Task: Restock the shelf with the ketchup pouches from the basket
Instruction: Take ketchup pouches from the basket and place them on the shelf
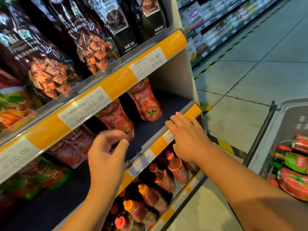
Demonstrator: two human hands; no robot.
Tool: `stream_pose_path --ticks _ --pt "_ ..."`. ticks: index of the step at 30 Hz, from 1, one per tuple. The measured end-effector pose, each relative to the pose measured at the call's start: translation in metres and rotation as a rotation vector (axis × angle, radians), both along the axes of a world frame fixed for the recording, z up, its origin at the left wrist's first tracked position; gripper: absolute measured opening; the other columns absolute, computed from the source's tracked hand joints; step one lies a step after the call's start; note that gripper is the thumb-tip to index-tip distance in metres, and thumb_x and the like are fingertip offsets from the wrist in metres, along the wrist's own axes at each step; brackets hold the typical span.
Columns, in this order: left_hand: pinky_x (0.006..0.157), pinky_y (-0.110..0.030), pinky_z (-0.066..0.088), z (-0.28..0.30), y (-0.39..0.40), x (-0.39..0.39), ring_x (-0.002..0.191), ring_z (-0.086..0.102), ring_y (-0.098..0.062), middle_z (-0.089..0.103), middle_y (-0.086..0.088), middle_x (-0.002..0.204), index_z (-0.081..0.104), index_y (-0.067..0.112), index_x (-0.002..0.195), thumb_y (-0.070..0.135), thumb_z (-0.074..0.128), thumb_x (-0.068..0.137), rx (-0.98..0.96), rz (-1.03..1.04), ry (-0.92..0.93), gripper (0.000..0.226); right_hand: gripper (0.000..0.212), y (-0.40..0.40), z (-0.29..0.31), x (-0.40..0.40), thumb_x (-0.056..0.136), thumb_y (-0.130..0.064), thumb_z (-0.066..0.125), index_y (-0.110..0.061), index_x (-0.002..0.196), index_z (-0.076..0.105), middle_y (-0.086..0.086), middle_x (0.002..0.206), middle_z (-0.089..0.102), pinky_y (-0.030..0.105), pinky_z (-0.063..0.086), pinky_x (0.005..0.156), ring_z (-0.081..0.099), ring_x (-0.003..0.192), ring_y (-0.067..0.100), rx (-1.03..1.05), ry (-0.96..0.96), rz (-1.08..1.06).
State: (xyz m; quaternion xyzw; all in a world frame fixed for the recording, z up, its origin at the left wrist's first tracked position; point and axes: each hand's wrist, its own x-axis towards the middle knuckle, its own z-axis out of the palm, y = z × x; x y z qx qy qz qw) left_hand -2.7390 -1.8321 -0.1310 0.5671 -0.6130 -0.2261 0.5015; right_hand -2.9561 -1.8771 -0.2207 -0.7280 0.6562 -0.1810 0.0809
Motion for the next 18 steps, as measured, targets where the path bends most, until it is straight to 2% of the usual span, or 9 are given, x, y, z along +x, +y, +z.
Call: stream_pose_path --ticks 2,4,6,8,11,12,14,16,18 --pt "0.101 -0.034 0.053 0.007 -0.008 -0.023 0.122 0.064 -0.007 0.070 0.009 0.124 0.068 0.023 0.119 0.004 0.072 0.093 0.018 -0.147 -0.035 0.032 0.084 -0.001 -0.001 -0.001 0.095 -0.020 0.062 -0.027 0.165 0.016 -0.002 0.175 0.007 0.054 0.007 0.131 -0.009 0.163 0.020 -0.008 -0.018 0.003" --pt "0.112 -0.032 0.047 0.015 -0.029 -0.053 0.138 0.052 -0.006 0.057 0.007 0.147 0.053 0.019 0.146 0.007 0.072 0.094 0.098 -0.130 0.007 0.057 0.082 -0.003 -0.002 -0.002 0.095 -0.019 0.061 -0.027 0.165 0.017 -0.002 0.175 0.008 0.052 0.006 0.131 -0.009 0.163 0.020 -0.015 -0.032 0.008" --pt "0.101 -0.019 0.046 0.017 -0.052 -0.081 0.124 0.057 -0.001 0.058 0.013 0.137 0.039 0.016 0.157 0.009 0.072 0.094 0.211 -0.066 0.075 0.072 0.081 -0.003 -0.002 -0.003 0.096 -0.019 0.061 -0.028 0.165 0.019 -0.002 0.175 0.010 0.051 0.006 0.132 -0.008 0.163 0.019 -0.017 -0.045 0.012" --pt "0.079 -0.019 0.045 0.012 -0.072 -0.096 0.100 0.060 -0.001 0.060 0.017 0.109 0.044 0.020 0.151 0.014 0.071 0.094 0.292 0.003 0.133 0.064 0.080 -0.002 -0.002 -0.004 0.096 -0.020 0.060 -0.028 0.165 0.020 -0.002 0.174 0.011 0.051 0.006 0.132 -0.007 0.163 0.019 -0.015 -0.060 0.017" --pt "0.079 -0.028 0.043 -0.003 -0.105 -0.108 0.101 0.059 -0.017 0.060 0.001 0.093 0.057 0.013 0.097 0.018 0.062 0.101 0.511 0.038 0.203 0.007 0.079 0.000 0.000 -0.004 0.095 -0.019 0.061 -0.029 0.163 0.023 -0.003 0.173 0.014 0.052 0.010 0.131 -0.004 0.163 0.019 -0.032 -0.062 0.030" --pt "0.077 -0.026 0.045 -0.011 -0.117 -0.108 0.098 0.057 -0.017 0.059 0.002 0.089 0.058 0.012 0.091 0.017 0.057 0.104 0.603 0.004 0.250 0.013 0.079 0.000 0.001 -0.004 0.094 -0.019 0.062 -0.029 0.163 0.023 -0.003 0.173 0.014 0.053 0.011 0.131 -0.004 0.163 0.019 -0.034 -0.064 0.034" --pt "0.077 -0.022 0.049 -0.024 -0.141 -0.106 0.096 0.060 -0.016 0.063 0.002 0.098 0.063 0.006 0.109 0.021 0.058 0.103 0.607 -0.022 0.193 0.016 0.078 0.000 0.001 -0.006 0.094 -0.018 0.062 -0.030 0.161 0.025 -0.003 0.173 0.014 0.053 0.011 0.130 -0.004 0.163 0.019 -0.034 -0.073 0.037" --pt "0.091 -0.033 0.054 -0.036 -0.163 -0.104 0.108 0.064 -0.018 0.066 0.004 0.118 0.061 0.011 0.125 0.045 0.071 0.086 0.436 0.147 0.072 0.052 0.078 0.000 0.002 -0.007 0.094 -0.018 0.063 -0.030 0.161 0.025 -0.003 0.173 0.014 0.054 0.010 0.131 -0.005 0.163 0.019 -0.028 -0.082 0.042" --pt "0.101 -0.041 0.053 -0.037 -0.175 -0.106 0.115 0.062 -0.019 0.066 0.004 0.125 0.062 0.016 0.128 0.047 0.080 0.078 0.235 0.256 -0.071 0.062 0.079 0.000 0.002 -0.007 0.094 -0.018 0.064 -0.030 0.162 0.025 -0.002 0.174 0.013 0.053 0.010 0.131 -0.006 0.163 0.019 -0.025 -0.090 0.044"
